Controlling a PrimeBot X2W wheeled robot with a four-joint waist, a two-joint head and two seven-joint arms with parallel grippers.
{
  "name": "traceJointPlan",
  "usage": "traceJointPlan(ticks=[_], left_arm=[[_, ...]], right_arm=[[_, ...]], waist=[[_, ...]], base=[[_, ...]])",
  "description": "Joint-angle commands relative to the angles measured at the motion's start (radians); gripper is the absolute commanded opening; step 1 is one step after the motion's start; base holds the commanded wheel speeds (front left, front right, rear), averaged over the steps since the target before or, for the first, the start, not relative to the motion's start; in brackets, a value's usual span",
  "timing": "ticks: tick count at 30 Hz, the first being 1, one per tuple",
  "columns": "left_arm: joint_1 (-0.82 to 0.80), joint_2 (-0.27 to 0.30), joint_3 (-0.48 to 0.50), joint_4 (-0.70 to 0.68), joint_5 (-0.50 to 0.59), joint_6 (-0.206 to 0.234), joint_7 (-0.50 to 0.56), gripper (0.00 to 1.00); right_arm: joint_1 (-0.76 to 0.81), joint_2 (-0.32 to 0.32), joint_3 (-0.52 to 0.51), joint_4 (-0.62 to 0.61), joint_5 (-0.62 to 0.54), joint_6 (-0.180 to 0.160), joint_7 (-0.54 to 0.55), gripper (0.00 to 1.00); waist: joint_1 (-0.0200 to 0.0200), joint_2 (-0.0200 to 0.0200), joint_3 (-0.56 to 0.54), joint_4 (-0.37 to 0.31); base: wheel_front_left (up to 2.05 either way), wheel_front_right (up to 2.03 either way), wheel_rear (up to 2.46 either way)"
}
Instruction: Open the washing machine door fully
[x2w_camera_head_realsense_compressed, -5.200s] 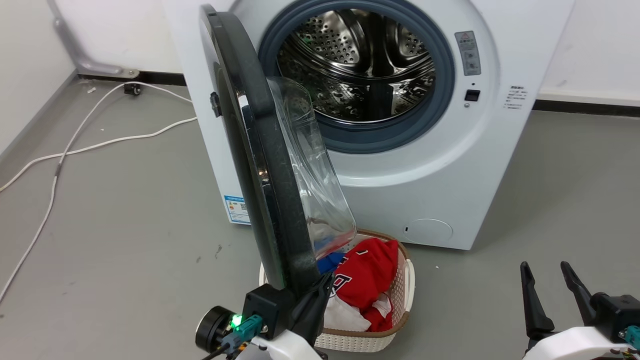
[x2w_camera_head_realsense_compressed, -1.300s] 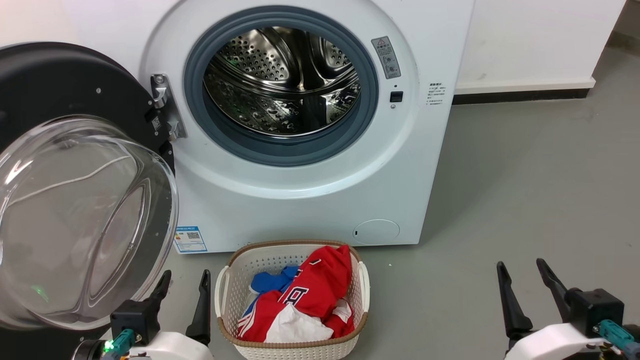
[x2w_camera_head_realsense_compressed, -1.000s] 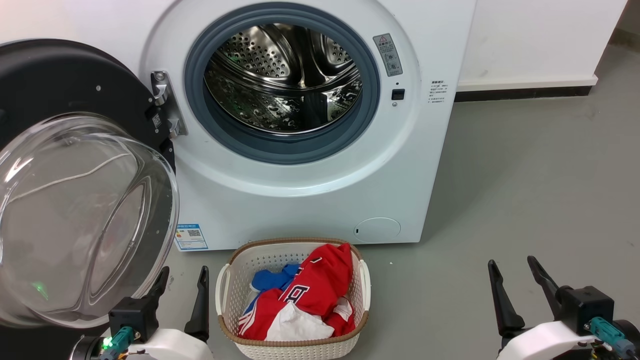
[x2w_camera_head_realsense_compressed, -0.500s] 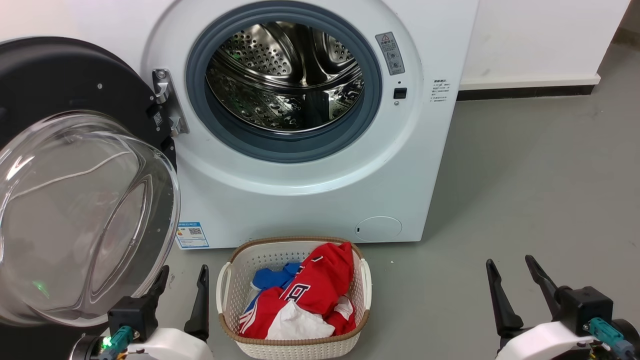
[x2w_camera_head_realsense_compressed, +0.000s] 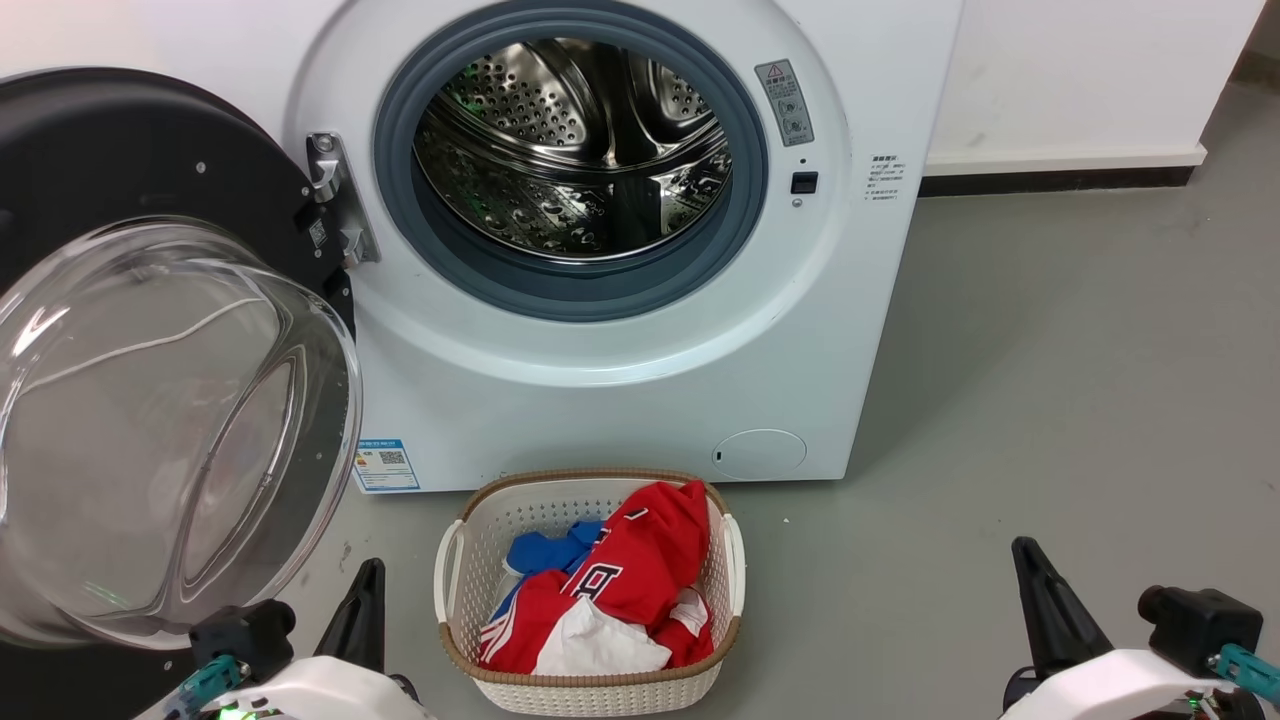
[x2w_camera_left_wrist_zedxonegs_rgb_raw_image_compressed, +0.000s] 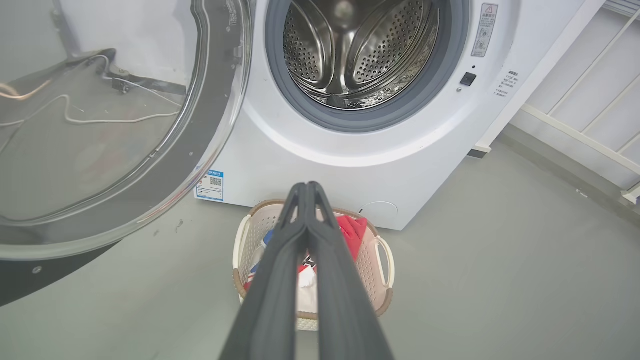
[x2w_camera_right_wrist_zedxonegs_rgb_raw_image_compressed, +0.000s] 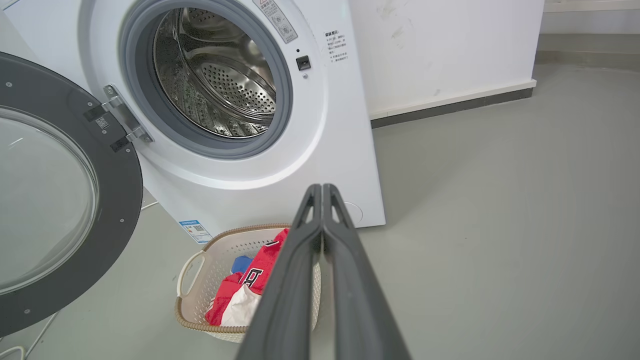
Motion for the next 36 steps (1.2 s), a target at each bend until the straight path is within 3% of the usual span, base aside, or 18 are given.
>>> traceJointPlan(ticks=[1, 36], left_arm=[[-0.031, 0.002, 0.017, -0.01, -0.022, -0.008, 0.004, 0.0], [-0.087, -0.111, 0.177, 0.059, -0.434, -0.142, 0.098, 0.0]], right_arm=[[-0.032, -0.003, -0.003, -0.011, 0.034, 0.0, 0.003, 0.0], [-0.107, -0.006, -0.039, 0.06, 0.593, 0.0, 0.061, 0.0]], waist=[[0.0, 0.0, 0.0, 0.0], [0.0, 0.0, 0.021, 0.013]], base=[[0.0, 0.0, 0.0], [0.0, 0.0, 0.0]])
